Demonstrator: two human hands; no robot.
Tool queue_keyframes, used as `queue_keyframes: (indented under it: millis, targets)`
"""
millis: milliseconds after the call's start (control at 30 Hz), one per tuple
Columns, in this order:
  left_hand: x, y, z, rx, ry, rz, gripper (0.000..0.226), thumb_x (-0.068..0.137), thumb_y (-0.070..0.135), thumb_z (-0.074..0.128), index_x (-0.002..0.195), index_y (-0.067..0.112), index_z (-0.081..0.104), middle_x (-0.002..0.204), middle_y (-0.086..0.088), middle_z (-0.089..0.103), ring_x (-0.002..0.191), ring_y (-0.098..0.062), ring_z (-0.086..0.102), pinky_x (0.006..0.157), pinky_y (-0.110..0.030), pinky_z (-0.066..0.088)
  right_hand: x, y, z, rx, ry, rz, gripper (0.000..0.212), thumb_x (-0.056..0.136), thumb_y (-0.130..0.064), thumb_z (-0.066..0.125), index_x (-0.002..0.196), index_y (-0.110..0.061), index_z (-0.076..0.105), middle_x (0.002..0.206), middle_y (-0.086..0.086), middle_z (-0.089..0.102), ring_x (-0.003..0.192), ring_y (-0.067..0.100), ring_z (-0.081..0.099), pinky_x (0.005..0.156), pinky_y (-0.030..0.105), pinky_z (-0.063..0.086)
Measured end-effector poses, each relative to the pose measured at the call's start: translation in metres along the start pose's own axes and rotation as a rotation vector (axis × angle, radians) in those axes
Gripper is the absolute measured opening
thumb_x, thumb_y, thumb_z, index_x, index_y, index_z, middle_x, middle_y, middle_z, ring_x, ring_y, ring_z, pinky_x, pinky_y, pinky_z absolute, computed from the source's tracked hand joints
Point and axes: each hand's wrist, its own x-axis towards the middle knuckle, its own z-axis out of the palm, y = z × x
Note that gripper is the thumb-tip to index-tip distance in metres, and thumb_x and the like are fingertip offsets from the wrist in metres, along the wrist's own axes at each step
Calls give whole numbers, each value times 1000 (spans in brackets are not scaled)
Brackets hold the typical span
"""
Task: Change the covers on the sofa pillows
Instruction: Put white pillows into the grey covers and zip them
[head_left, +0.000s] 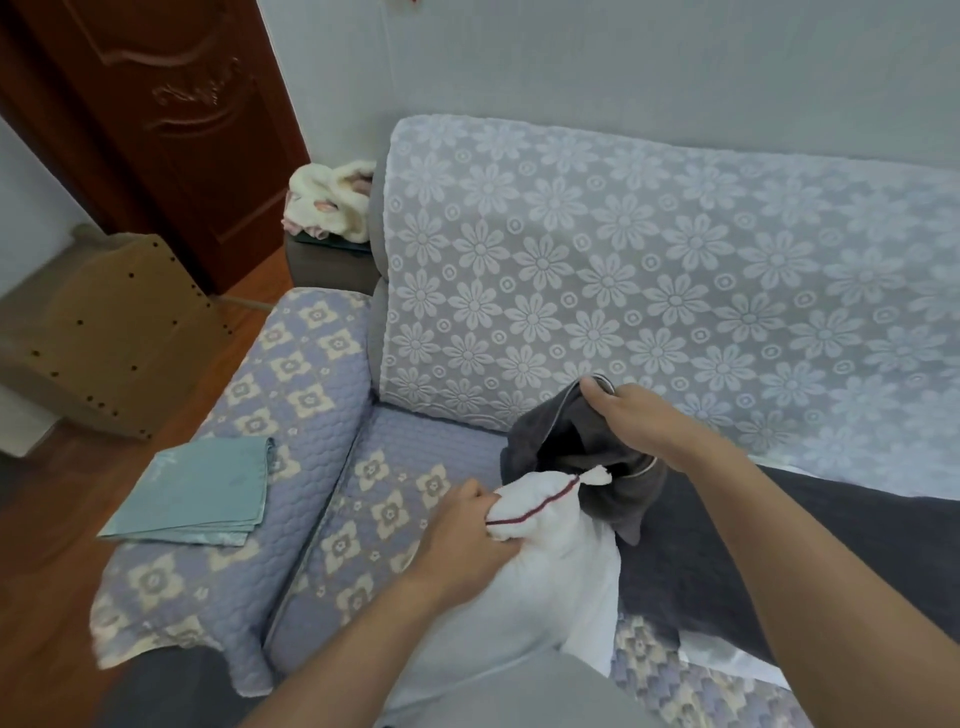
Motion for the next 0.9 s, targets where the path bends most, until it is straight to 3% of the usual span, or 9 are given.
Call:
queue_keyframes:
  millis: [100,200,300,433,533,633,733,800,900]
  targets:
    - [-5,6,-3,-146,-128,9,8,89,43,68,93,41,61,108,20,53,104,-2,55,92,-23,45,-6,-2,-4,63,-31,-70,52,99,-61,40,81,-13,50,75,7,50,69,21,49,65,34,36]
    - [-4,19,-13,-343,-238,-105,41,98,67,39,113,38,63,113,20,63,109,-2,59,100,-28,44,-12,2,-7,131,-122,-165,46,98,-52,52,76,-12,53,70,5,50,64,18,47,66,34,37]
    - [14,30,-14,-308,-23,-239,40,96,64,45,118,31,45,103,9,68,92,-7,64,94,-39,50,-18,3,-8,156,-246,-278,35,99,-35,59,72,-13,54,65,0,48,60,12,44,62,29,36]
    - [43,26,-4,-376,193,-419,98,70,63,75,142,37,14,119,-5,56,108,-26,60,93,-39,48,-34,-6,-4,34,-355,-416,31,97,-20,63,68,-12,59,61,-6,49,58,6,44,61,22,37]
    - [56,12,4,-164,145,-464,63,88,38,62,145,28,36,125,-14,51,110,-37,56,91,-37,45,-44,-7,-4,64,-425,-404,32,95,-15,66,64,-8,58,56,-8,43,55,8,39,55,21,33]
    - [55,3,5,48,267,-515,32,92,21,42,115,23,66,124,-10,53,100,-35,56,86,-41,49,-39,3,-8,-82,-289,-370,18,85,-18,75,70,-18,66,60,-5,59,58,14,54,60,30,44]
    - [47,-6,8,384,480,-237,20,81,13,58,98,17,68,124,-6,54,105,-31,55,84,-44,46,-24,29,-10,-504,-105,-290,10,81,-26,73,89,-29,69,78,-8,69,77,15,64,72,36,52]
    - [43,-8,14,290,505,31,29,78,6,55,106,11,65,121,-10,61,104,-33,60,87,-44,50,-17,48,-4,-583,14,-174,26,83,-19,62,101,-37,70,90,-6,71,89,20,66,71,35,51]
    - [31,11,26,-15,399,149,26,84,3,53,107,12,60,103,-8,67,90,-32,62,73,-42,51,-14,58,11,-339,420,-151,46,78,2,47,107,-26,70,95,3,67,93,28,62,71,34,46]
